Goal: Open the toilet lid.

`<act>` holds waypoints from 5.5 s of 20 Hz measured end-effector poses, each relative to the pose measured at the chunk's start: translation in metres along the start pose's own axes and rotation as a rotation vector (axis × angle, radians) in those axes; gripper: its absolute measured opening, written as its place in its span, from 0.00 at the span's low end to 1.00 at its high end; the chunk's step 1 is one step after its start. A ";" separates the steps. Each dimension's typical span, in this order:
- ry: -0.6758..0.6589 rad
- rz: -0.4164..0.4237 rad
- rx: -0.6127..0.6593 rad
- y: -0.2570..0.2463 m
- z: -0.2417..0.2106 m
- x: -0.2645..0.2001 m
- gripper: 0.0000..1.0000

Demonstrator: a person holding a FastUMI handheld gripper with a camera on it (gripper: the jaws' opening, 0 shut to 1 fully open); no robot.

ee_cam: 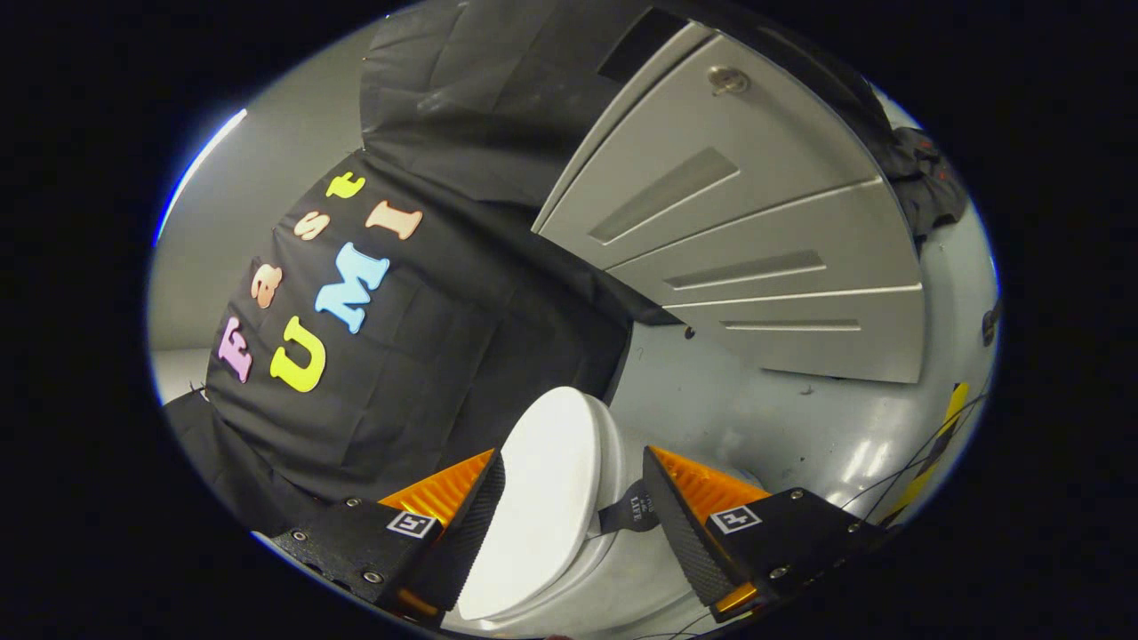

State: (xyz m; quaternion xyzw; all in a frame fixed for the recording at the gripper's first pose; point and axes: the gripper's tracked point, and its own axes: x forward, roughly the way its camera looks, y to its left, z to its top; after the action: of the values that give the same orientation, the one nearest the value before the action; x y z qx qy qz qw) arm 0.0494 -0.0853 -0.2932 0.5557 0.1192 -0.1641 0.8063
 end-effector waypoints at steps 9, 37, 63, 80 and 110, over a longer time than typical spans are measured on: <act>0.102 -0.108 0.124 -0.046 -0.036 0.015 0.84; 0.263 -0.087 0.031 -0.001 -0.030 0.013 0.00; 0.193 -0.034 -0.132 0.143 -0.004 -0.034 0.00; 0.113 -0.017 -0.332 0.215 -0.008 -0.059 0.00; -0.051 0.040 -0.764 0.331 -0.059 -0.099 0.00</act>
State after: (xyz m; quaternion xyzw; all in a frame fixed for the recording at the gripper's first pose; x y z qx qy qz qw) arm 0.0890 0.0919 0.0066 0.2129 0.1409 -0.1058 0.9610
